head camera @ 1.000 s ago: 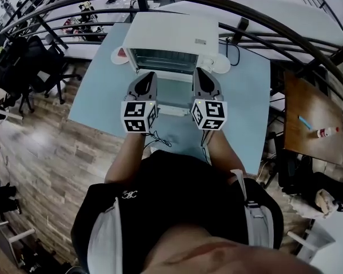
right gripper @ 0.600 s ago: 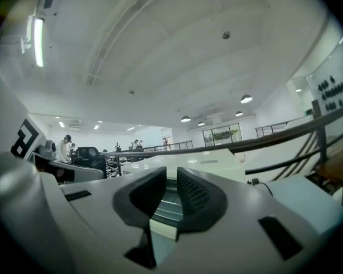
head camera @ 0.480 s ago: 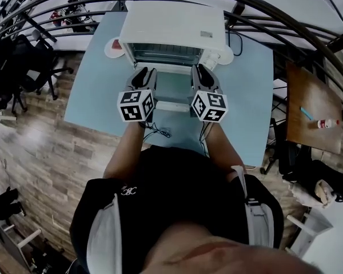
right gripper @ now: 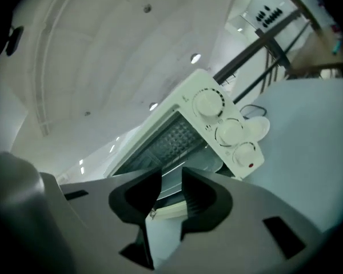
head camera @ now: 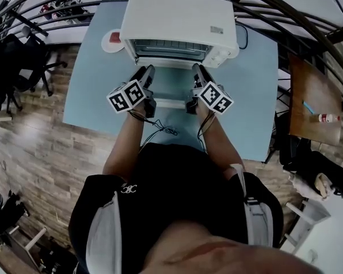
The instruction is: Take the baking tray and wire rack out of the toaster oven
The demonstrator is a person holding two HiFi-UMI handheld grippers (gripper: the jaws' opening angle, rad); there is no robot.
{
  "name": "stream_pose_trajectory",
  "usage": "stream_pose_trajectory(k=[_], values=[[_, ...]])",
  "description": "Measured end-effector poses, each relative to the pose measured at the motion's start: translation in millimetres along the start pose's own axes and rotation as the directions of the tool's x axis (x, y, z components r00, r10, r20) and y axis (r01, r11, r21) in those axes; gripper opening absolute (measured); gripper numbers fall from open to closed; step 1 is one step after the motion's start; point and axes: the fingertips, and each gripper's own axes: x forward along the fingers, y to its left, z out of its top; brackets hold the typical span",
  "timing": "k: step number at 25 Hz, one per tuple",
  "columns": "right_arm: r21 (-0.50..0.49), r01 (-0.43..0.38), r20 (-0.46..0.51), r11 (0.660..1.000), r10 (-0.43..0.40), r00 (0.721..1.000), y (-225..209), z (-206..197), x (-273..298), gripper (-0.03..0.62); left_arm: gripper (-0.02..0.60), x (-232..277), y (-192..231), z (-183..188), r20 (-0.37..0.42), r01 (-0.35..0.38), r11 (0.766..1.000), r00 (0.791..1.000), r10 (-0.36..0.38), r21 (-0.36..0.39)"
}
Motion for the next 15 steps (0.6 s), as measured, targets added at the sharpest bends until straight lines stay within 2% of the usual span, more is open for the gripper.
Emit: stream_pose_trajectory(k=[2,5,7,11,13,15], values=[[0.135,0.01,0.006,0.991,-0.011,1.0,-9.6,-6.8,10.8,0.098,0.15,8.7,16.3,1.6,0.007,0.025,0.989,1.0,-0.024,-0.143],[0.333,0.034,0.021,0.942,-0.043,0.999,-27.0,-19.9,22.7,0.098,0.15,20.1,42.2,0.6,0.017,0.045,0.95,0.999,-0.042,-0.308],[0.428,0.048,0.036,0.903,-0.07,0.997,-37.7,-27.5,27.4,0.098,0.15,27.9,56.0,-0.5,0.015,0.055,0.928,0.998,-0.053,-0.368],[0.541,0.071,0.076,0.838,-0.132,0.988,-58.3,-33.7,36.9,0.098,0.15,50.3,73.3,-0.9,-0.002,0.099,0.9,0.994,-0.11,-0.424],[0.56,0.079,0.083,0.825,-0.151,0.985,-66.1,-34.2,45.2,0.098,0.15,62.3,82.4,-1.2,-0.002,0.113,0.873,0.992,-0.129,-0.474],[0.571,0.089,0.087,0.816,-0.168,0.982,-73.4,-34.0,52.8,0.1,0.15,73.2,92.5,-3.0,0.004,0.111,0.836,0.992,-0.129,-0.538]])
